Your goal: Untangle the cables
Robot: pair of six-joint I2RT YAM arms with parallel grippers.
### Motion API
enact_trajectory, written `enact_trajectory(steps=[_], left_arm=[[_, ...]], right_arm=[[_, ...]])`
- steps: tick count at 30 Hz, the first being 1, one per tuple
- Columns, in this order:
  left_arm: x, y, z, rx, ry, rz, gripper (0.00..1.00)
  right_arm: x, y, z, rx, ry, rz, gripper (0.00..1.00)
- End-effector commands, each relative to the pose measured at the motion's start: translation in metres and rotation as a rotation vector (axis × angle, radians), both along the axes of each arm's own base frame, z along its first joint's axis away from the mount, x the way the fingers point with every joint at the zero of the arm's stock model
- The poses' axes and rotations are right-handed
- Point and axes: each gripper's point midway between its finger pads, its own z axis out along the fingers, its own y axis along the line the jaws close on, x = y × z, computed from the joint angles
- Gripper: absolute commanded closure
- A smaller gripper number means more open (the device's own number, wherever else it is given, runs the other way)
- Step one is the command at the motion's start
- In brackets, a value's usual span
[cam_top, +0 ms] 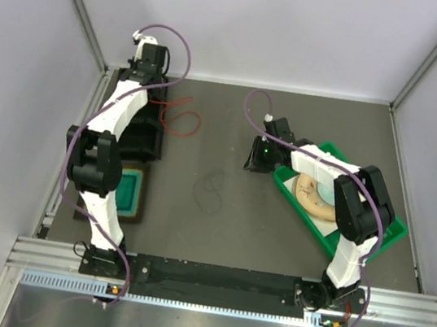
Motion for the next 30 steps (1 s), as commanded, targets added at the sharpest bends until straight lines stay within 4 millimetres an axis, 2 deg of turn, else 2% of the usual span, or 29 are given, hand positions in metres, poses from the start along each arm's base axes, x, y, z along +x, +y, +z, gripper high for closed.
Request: enact_trajectory(steps=[1, 2, 6, 11, 13, 14, 15, 16, 18, 19, 21, 22, 23, 24, 25, 26, 27, 30], left_arm=[[-0.005, 0.039, -0.001, 0.018, -0.031, 0.115, 1.0], [-0.007, 0.047, -0.009, 0.022, -0.016, 0.137, 1.0], [-0.004, 0.056, -0.047, 0.034, 0.04, 0.185, 1.0], [-0.002, 0.057, -0.082, 0.04, 0.102, 0.197, 1.0], [-0.003, 0.057, -0.089, 0.039, 0.116, 0.207, 0.78], [-0.004, 0.057, -0.089, 0.034, 0.125, 0.211, 0.73], [-0.004, 0.055, -0.087, 0.024, 0.12, 0.207, 0.61], [-0.005, 0.053, -0.086, 0.012, 0.115, 0.197, 0.55], [-0.003, 0.045, -0.066, -0.029, 0.067, 0.162, 0.54], [-0.003, 0.04, -0.048, -0.046, 0.03, 0.143, 0.54], [0.001, 0.017, -0.025, -0.084, -0.018, 0.059, 0.54], [-0.001, 0.008, -0.003, -0.093, -0.062, 0.017, 0.54], [0.004, -0.008, 0.011, -0.085, -0.09, -0.075, 0.54], [0.002, -0.031, 0.014, -0.07, -0.097, -0.136, 0.53], [0.0, -0.043, 0.025, -0.053, -0.114, -0.173, 0.5], [-0.003, -0.05, 0.026, -0.013, -0.096, -0.195, 0.48], [-0.006, -0.072, 0.027, 0.004, -0.086, -0.231, 0.48], [-0.011, -0.1, 0.008, 0.053, -0.02, -0.269, 0.47]], right_arm=[[0.007, 0.015, 0.017, 0.035, -0.042, 0.021, 0.71], [0.007, 0.015, 0.017, 0.035, -0.044, 0.021, 0.71], [0.006, 0.014, 0.017, 0.034, -0.043, 0.02, 0.71], [0.007, 0.013, 0.016, 0.029, -0.044, 0.016, 0.71], [0.007, 0.013, 0.017, 0.029, -0.046, 0.014, 0.71], [0.007, 0.013, 0.017, 0.029, -0.046, 0.014, 0.71], [0.006, 0.013, 0.016, 0.028, -0.045, 0.017, 0.71], [0.007, 0.014, 0.017, 0.031, -0.047, 0.018, 0.72], [0.007, 0.013, 0.016, 0.029, -0.042, 0.015, 0.71], [0.006, 0.014, 0.015, 0.03, -0.042, 0.018, 0.72], [0.007, 0.014, 0.015, 0.03, -0.042, 0.018, 0.72], [0.007, 0.014, 0.014, 0.031, -0.041, 0.017, 0.71], [0.007, 0.013, 0.014, 0.03, -0.038, 0.014, 0.71], [0.007, 0.014, 0.014, 0.03, -0.039, 0.015, 0.71], [0.007, 0.015, 0.013, 0.03, -0.038, 0.017, 0.71], [0.007, 0.015, 0.013, 0.029, -0.036, 0.016, 0.72], [0.008, 0.015, 0.013, 0.029, -0.037, 0.015, 0.71], [0.005, 0.017, 0.013, 0.028, -0.036, 0.024, 0.72]])
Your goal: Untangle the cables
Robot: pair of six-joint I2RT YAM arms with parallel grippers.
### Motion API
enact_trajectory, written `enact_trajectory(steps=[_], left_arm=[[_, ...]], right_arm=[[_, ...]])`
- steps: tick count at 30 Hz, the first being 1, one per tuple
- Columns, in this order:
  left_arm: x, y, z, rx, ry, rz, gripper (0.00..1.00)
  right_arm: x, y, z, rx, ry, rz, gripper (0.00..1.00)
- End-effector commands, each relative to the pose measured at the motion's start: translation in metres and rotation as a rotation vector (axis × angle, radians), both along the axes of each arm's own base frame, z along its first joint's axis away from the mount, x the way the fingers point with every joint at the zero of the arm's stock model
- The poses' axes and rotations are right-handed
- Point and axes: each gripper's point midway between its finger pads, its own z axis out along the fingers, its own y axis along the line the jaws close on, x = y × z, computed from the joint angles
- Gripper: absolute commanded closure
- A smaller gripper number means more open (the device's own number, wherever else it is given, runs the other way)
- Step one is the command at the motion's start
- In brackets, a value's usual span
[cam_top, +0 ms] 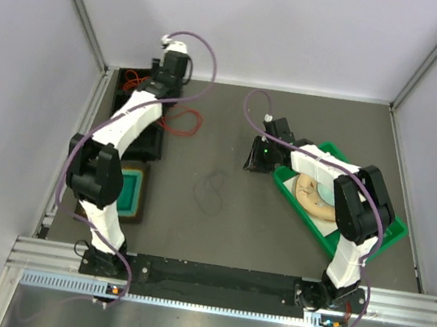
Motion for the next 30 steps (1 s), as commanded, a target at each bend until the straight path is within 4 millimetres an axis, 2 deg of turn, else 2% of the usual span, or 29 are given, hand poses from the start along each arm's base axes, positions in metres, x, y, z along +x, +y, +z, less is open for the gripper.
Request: enact_trajectory(steps=[1, 3, 7, 10, 11, 12, 14, 15, 16, 17, 18, 20, 21, 23, 24, 30], left_arm=[[-0.003, -0.048, -0.006, 0.088, 0.028, -0.122, 0.46], [-0.004, -0.066, -0.025, 0.093, 0.092, -0.219, 0.44], [-0.001, -0.077, -0.068, 0.116, 0.198, -0.285, 0.35], [0.002, -0.087, -0.096, 0.101, 0.26, -0.339, 0.3], [0.004, -0.09, -0.098, 0.093, 0.265, -0.348, 0.29], [0.006, -0.092, -0.112, 0.089, 0.296, -0.353, 0.29], [0.009, -0.1, -0.117, 0.053, 0.304, -0.362, 0.29], [0.011, -0.104, -0.126, 0.034, 0.311, -0.371, 0.3], [0.015, -0.114, -0.128, -0.023, 0.293, -0.383, 0.3], [0.019, -0.119, -0.128, -0.045, 0.282, -0.386, 0.3], [0.021, -0.123, -0.141, -0.073, 0.298, -0.372, 0.31], [0.029, -0.13, -0.142, -0.134, 0.278, -0.332, 0.32], [0.031, -0.132, -0.153, -0.149, 0.293, -0.321, 0.32], [0.036, -0.135, -0.158, -0.192, 0.28, -0.287, 0.33], [0.038, -0.136, -0.168, -0.2, 0.294, -0.28, 0.34], [0.041, -0.135, -0.187, -0.255, 0.311, -0.241, 0.49]], right_arm=[[0.004, 0.017, 0.014, 0.025, -0.034, 0.026, 0.72], [0.002, 0.014, 0.014, 0.018, -0.033, 0.024, 0.72], [-0.004, 0.007, 0.017, 0.007, -0.039, -0.001, 0.71], [-0.009, -0.012, 0.021, -0.022, -0.069, -0.054, 0.7], [-0.014, -0.023, 0.021, -0.03, -0.074, -0.073, 0.7], [-0.015, -0.029, 0.024, -0.032, -0.082, -0.091, 0.7], [-0.023, -0.044, 0.021, -0.048, -0.077, -0.121, 0.7], [-0.023, -0.053, 0.035, -0.06, -0.125, -0.148, 0.7], [-0.026, -0.057, 0.038, -0.069, -0.139, -0.147, 0.69], [-0.026, -0.068, 0.041, -0.097, -0.166, -0.178, 0.69], [-0.027, -0.073, 0.052, -0.099, -0.196, -0.187, 0.69], [-0.028, -0.081, 0.061, -0.124, -0.229, -0.199, 0.69], [-0.028, -0.084, 0.071, -0.122, -0.254, -0.205, 0.69], [-0.028, -0.087, 0.078, -0.135, -0.268, -0.205, 0.68], [-0.028, -0.088, 0.082, -0.135, -0.276, -0.206, 0.68], [-0.027, -0.087, 0.09, -0.122, -0.285, -0.199, 0.68]])
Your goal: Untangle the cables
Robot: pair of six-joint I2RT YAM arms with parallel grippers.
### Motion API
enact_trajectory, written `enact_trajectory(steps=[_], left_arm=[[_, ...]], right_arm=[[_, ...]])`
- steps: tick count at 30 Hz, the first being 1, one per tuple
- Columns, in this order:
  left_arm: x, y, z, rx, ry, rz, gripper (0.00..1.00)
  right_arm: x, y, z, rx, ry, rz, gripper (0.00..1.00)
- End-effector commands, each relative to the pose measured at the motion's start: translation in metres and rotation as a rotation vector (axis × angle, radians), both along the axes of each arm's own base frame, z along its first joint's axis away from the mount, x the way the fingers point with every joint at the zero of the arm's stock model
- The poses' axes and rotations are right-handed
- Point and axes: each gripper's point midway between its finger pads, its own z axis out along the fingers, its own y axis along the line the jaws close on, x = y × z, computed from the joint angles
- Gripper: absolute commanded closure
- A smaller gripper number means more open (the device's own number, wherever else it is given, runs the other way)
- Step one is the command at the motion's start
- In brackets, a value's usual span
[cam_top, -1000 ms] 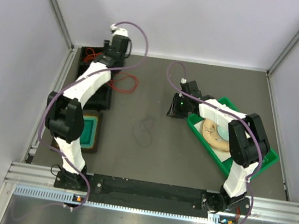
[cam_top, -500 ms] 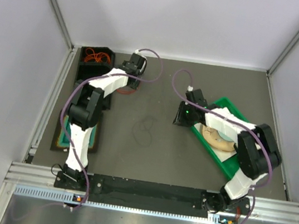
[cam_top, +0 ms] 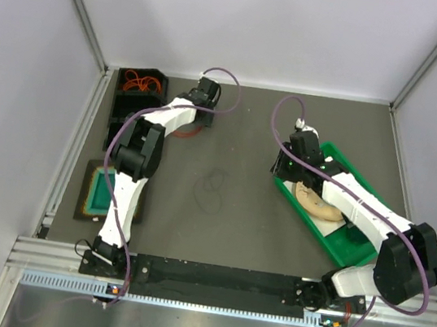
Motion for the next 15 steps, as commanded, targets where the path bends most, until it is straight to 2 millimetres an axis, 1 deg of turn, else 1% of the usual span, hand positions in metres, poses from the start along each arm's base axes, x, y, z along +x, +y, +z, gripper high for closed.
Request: enact_trajectory(steps=[1, 2, 4, 5, 7, 8, 9, 10, 12, 13, 14, 15], left_arm=[[0.007, -0.003, -0.009, -0.077, 0.005, 0.052, 0.51], [0.008, -0.001, -0.01, -0.087, 0.008, 0.058, 0.6], [0.005, -0.003, -0.017, -0.114, 0.034, 0.055, 0.67], [0.004, -0.003, -0.019, -0.122, 0.041, 0.053, 0.77], [0.001, -0.005, -0.023, -0.139, 0.06, 0.052, 0.84], [-0.001, -0.006, -0.026, -0.143, 0.069, 0.051, 0.95], [-0.002, -0.008, -0.028, -0.158, 0.078, 0.049, 1.0], [-0.004, -0.01, -0.03, -0.178, 0.094, 0.039, 1.0], [-0.004, -0.014, -0.026, -0.205, 0.099, 0.028, 1.0], [-0.004, -0.019, -0.019, -0.229, 0.099, 0.011, 1.0], [-0.004, -0.023, -0.005, -0.254, 0.083, 0.0, 1.0], [-0.003, -0.028, 0.004, -0.28, 0.071, -0.01, 1.0]], right_arm=[[0.009, -0.002, 0.02, 0.002, -0.05, -0.01, 0.68], [0.009, -0.002, 0.021, 0.004, -0.052, -0.012, 0.68], [0.009, -0.001, 0.02, 0.009, -0.052, -0.013, 0.68], [0.01, 0.0, 0.021, 0.013, -0.053, -0.013, 0.68], [0.01, 0.0, 0.02, 0.014, -0.052, -0.014, 0.68], [0.01, 0.001, 0.021, 0.017, -0.053, -0.013, 0.68], [0.01, 0.001, 0.021, 0.02, -0.055, -0.011, 0.68], [0.01, 0.001, 0.02, 0.019, -0.052, -0.013, 0.68], [0.01, 0.001, 0.02, 0.019, -0.052, -0.015, 0.68], [0.01, 0.0, 0.02, 0.017, -0.052, -0.016, 0.68], [0.009, 0.0, 0.019, 0.018, -0.05, -0.017, 0.68], [0.009, 0.0, 0.02, 0.019, -0.051, -0.019, 0.68]])
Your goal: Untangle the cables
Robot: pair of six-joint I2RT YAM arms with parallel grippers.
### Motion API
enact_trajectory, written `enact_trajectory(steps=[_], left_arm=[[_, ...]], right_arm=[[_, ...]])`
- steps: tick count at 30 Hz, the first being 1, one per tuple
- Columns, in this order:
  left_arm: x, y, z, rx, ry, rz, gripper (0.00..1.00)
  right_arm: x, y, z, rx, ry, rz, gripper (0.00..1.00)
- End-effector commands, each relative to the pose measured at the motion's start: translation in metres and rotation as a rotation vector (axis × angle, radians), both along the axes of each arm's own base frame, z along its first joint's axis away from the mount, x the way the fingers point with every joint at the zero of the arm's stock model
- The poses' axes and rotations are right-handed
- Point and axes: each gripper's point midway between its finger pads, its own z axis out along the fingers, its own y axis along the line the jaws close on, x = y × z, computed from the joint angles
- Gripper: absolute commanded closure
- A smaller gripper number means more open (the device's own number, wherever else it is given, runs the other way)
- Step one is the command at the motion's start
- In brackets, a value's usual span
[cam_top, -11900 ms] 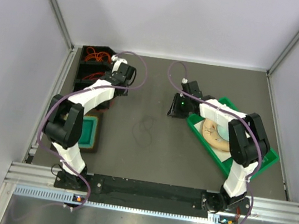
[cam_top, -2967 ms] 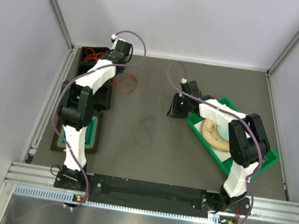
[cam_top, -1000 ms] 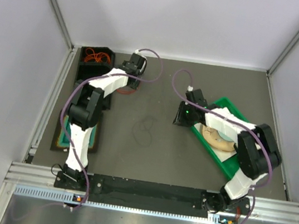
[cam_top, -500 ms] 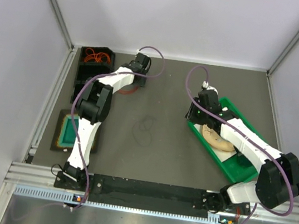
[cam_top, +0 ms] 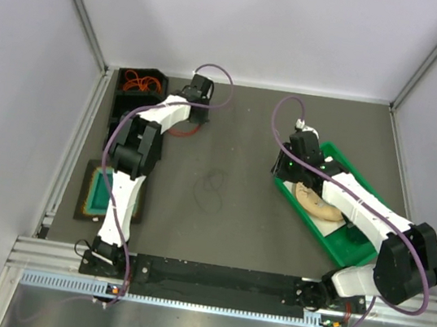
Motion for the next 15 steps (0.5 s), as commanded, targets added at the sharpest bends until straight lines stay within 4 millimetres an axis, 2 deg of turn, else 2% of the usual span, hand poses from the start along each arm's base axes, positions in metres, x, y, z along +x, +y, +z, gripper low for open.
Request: enact_trajectory(steps=[1, 2, 4, 5, 7, 8, 9, 10, 11, 13, 14, 15], left_arm=[[-0.007, -0.023, 0.019, -0.136, 0.019, -0.049, 1.0], [-0.008, -0.034, 0.046, -0.2, -0.022, -0.088, 1.0], [-0.013, -0.039, 0.067, -0.264, -0.047, -0.089, 1.0], [-0.015, -0.048, 0.102, -0.336, -0.106, -0.127, 1.0], [-0.022, -0.046, 0.121, -0.421, -0.123, -0.121, 1.0], [-0.026, -0.047, 0.15, -0.467, -0.172, -0.141, 1.0], [-0.027, -0.049, 0.169, -0.516, -0.21, -0.153, 1.0], [-0.028, -0.04, 0.178, -0.533, -0.229, -0.141, 1.0], [-0.031, -0.034, 0.206, -0.552, -0.286, -0.144, 1.0], [-0.033, -0.015, 0.232, -0.572, -0.339, -0.113, 1.0], [-0.039, -0.008, 0.257, -0.578, -0.389, -0.114, 1.0], [-0.04, -0.001, 0.269, -0.578, -0.416, -0.104, 1.0]], right_arm=[[0.01, 0.002, 0.022, 0.032, -0.061, -0.016, 0.68], [0.01, 0.002, 0.022, 0.033, -0.063, -0.02, 0.68], [0.009, 0.0, 0.022, 0.035, -0.064, -0.028, 0.68], [0.009, 0.0, 0.023, 0.039, -0.067, -0.03, 0.68], [0.008, -0.001, 0.024, 0.043, -0.067, -0.035, 0.68], [0.008, 0.0, 0.024, 0.045, -0.068, -0.035, 0.68], [0.007, 0.0, 0.024, 0.047, -0.067, -0.034, 0.68], [0.007, 0.0, 0.024, 0.047, -0.067, -0.034, 0.68], [0.007, 0.0, 0.025, 0.048, -0.068, -0.033, 0.68], [0.007, 0.0, 0.026, 0.047, -0.07, -0.033, 0.68], [0.007, 0.0, 0.025, 0.047, -0.07, -0.033, 0.68], [0.007, 0.0, 0.025, 0.049, -0.071, -0.032, 0.68]])
